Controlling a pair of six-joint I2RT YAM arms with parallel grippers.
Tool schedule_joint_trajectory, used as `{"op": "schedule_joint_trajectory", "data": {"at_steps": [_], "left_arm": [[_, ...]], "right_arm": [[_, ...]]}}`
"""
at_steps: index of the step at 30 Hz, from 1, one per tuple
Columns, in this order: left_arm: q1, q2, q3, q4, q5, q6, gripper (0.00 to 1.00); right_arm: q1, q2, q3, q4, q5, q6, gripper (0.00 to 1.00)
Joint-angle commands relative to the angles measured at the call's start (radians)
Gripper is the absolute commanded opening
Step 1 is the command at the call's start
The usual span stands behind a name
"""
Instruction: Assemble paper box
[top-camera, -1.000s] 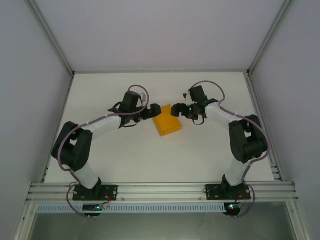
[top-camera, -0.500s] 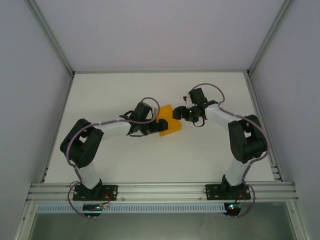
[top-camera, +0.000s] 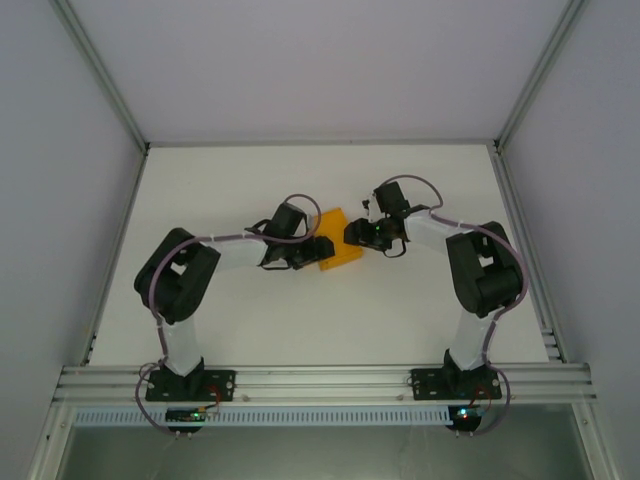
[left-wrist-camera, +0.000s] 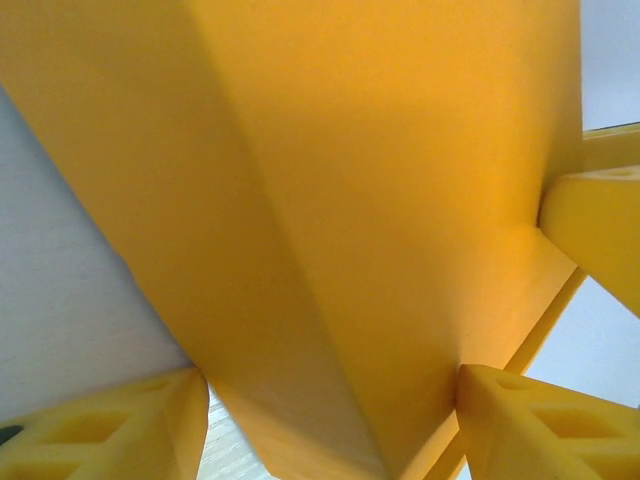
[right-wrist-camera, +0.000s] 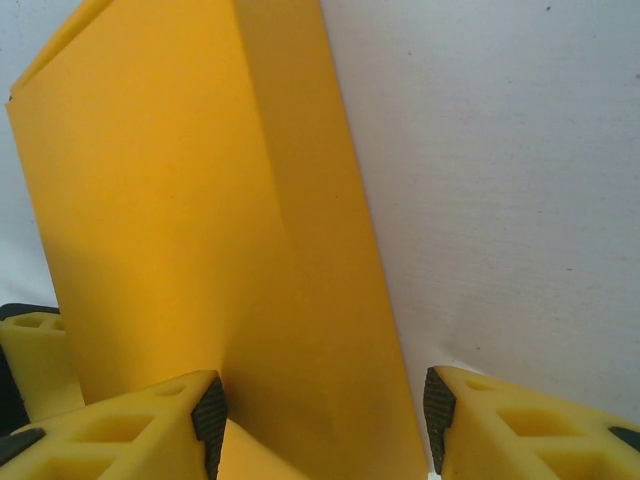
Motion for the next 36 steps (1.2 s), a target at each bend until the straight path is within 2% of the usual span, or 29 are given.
{"op": "schedule_joint_trajectory", "data": {"at_steps": [1,6,15,21,23,27,36], "left_arm": [[-0.012,0.039,0.02,0.022,0.007,0.008,0.66],[-0.002,0.03,0.014,0.017,-0.037,0.01,0.65],[0.001,0.115,0.084,0.043,-0.023,-0.014,0.42],[0.002,0.118,0.045,0.09,-0.011,-0.053,0.11],[0.002,0.117,0.026,0.114,-0.002,-0.071,0.05],[0.0,0.117,0.012,0.118,0.004,-0.085,0.0],[-0.001,0.113,-0.055,0.196,0.008,-0.155,0.0]], "right_arm": [[0.007,0.017,-0.011,-0.026,-0.022,0.011,0.57],[0.008,0.014,-0.013,-0.021,-0.02,0.006,0.53],[0.011,0.021,-0.022,-0.018,-0.034,0.014,0.53],[0.009,0.03,-0.021,-0.017,-0.039,0.017,0.51],[0.009,0.033,-0.017,-0.018,-0.042,0.019,0.5],[0.009,0.038,-0.008,-0.023,-0.044,0.016,0.5],[0.007,0.041,0.0,-0.031,-0.041,0.015,0.5]]}}
